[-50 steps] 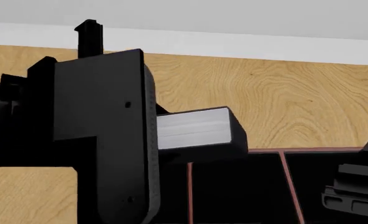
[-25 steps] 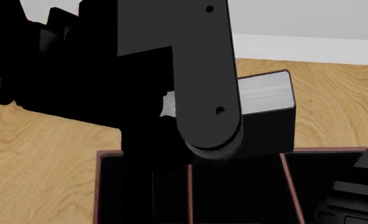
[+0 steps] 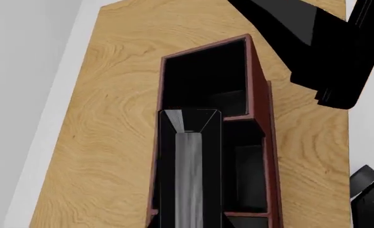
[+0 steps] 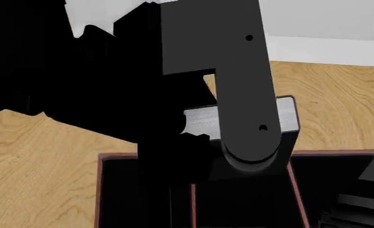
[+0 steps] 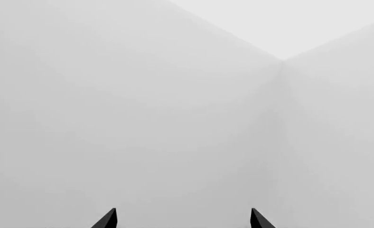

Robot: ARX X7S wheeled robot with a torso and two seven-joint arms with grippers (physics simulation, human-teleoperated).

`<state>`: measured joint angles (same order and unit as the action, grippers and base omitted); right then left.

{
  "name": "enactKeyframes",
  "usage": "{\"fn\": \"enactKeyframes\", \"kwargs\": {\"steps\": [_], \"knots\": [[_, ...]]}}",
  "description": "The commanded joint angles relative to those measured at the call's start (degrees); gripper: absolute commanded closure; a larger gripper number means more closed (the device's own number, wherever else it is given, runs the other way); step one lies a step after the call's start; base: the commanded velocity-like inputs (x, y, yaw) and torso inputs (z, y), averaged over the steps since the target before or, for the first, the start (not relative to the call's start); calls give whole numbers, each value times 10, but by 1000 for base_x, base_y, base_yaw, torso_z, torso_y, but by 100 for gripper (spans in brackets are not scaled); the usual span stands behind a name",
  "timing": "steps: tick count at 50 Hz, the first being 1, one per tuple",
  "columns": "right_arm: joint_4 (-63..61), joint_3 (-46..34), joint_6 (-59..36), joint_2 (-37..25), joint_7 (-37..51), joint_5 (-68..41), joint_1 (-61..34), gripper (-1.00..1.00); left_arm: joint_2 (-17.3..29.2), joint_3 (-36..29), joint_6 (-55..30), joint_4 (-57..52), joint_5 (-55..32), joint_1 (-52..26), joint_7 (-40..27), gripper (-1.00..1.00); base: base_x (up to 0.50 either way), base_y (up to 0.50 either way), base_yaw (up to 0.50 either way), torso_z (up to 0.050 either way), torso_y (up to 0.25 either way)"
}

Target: Pick up the book and place it in the back compartment of the caddy.

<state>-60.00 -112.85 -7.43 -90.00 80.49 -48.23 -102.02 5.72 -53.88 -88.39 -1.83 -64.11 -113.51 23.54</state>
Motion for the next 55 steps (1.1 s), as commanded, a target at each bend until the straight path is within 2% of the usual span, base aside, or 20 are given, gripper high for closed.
{"fn": "enactKeyframes", "kwargs": {"steps": [1, 11, 14, 24, 39, 48, 55], "knots": [[1, -10, 13, 0, 11, 15, 16, -100, 11, -6, 8, -4, -24, 4, -19, 100, 0, 0, 0, 0, 0], [0, -22, 22, 0, 23, 36, 31, -100, 31, -17, 29, -31, -37, 20, -26, 100, 0, 0, 0, 0, 1], [1, -25, 24, 0, 25, 40, 35, -100, 33, 8, 32, -28, -57, 29, -39, 100, 0, 0, 0, 0, 0], [2, -23, 23, 0, 19, 37, 37, -100, 37, 8, 56, -32, -65, 60, -55, 100, 0, 0, 0, 1, 1], [71, -86, 125, 0, 32, 140, 104, -100, 40, -34, 64, -52, -64, 92, -83, 100, 0, 0, 0, 0, 1], [104, -99, 165, 0, 27, 162, 119, -100, 36, -16, 52, -65, -104, 100, -124, 100, 0, 0, 0, 0, 1], [94, -96, 157, 0, 30, 161, 118, -100, 37, -3, 44, -75, -136, 104, -154, 100, 0, 0, 0, 1, 1]]}}
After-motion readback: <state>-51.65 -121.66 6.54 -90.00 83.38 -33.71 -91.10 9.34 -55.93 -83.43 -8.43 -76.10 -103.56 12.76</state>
